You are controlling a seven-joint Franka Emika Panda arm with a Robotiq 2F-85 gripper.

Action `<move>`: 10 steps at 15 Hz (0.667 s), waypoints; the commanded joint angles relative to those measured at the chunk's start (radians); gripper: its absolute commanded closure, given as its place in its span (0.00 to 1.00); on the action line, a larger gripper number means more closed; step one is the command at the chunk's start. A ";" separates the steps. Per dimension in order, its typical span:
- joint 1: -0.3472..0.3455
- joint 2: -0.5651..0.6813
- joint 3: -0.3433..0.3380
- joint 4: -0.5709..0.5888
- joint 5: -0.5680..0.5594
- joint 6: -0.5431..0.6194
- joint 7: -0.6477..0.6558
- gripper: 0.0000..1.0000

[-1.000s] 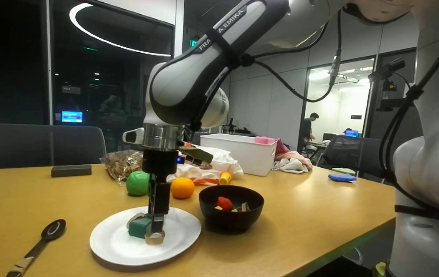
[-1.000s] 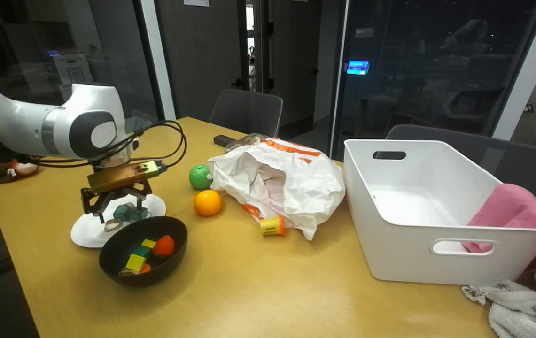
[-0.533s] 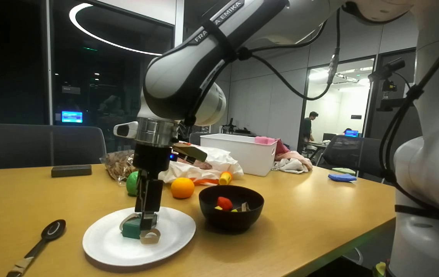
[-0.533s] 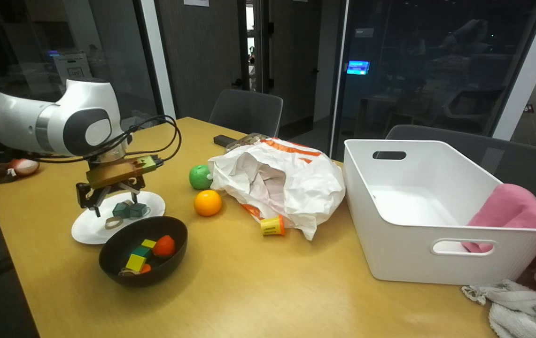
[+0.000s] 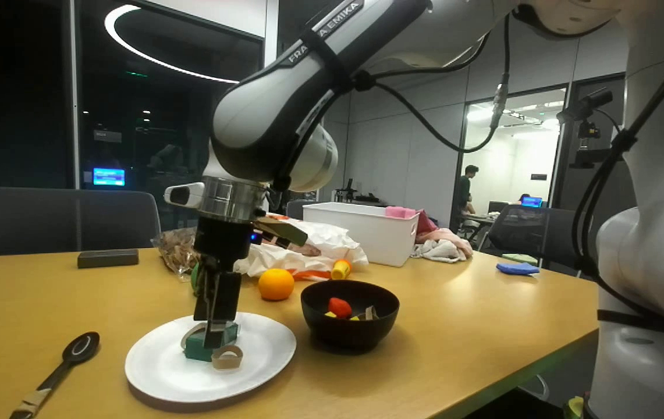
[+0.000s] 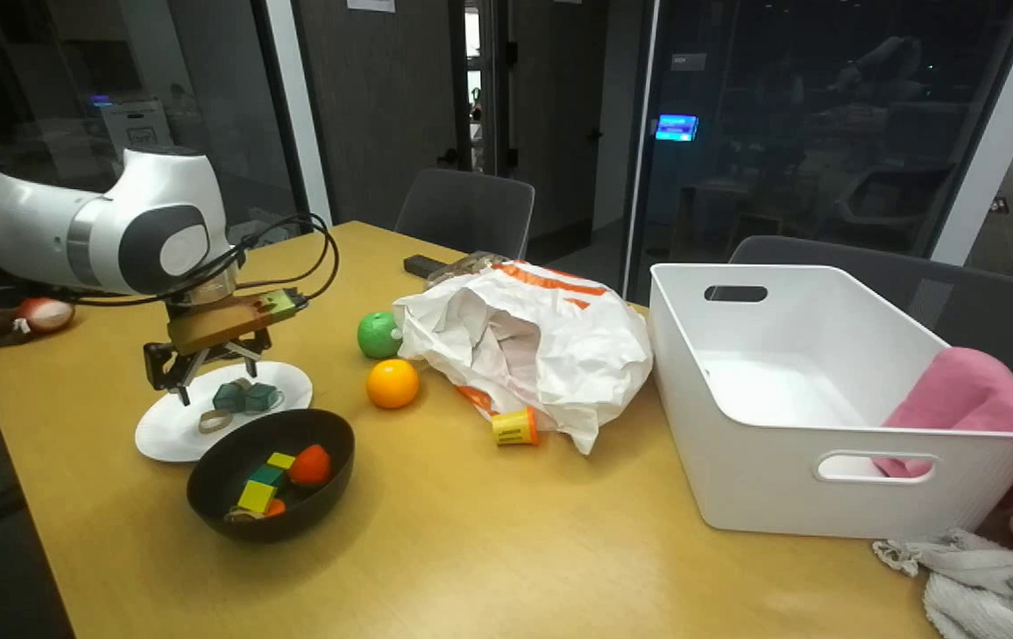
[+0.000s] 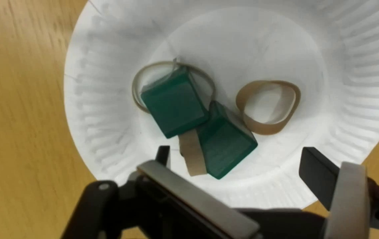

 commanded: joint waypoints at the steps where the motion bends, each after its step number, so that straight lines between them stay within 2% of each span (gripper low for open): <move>1: -0.025 0.031 0.009 0.004 -0.003 0.064 -0.056 0.00; 4: -0.040 0.050 0.014 0.003 0.011 0.103 -0.076 0.00; 5: -0.044 0.054 0.013 0.002 0.002 0.109 -0.079 0.05; 6: -0.048 0.057 0.014 0.001 -0.001 0.109 -0.081 0.26; 8: -0.053 0.062 0.012 -0.002 -0.017 0.112 -0.081 0.30; 10: -0.058 0.061 0.014 -0.002 -0.017 0.103 -0.078 0.46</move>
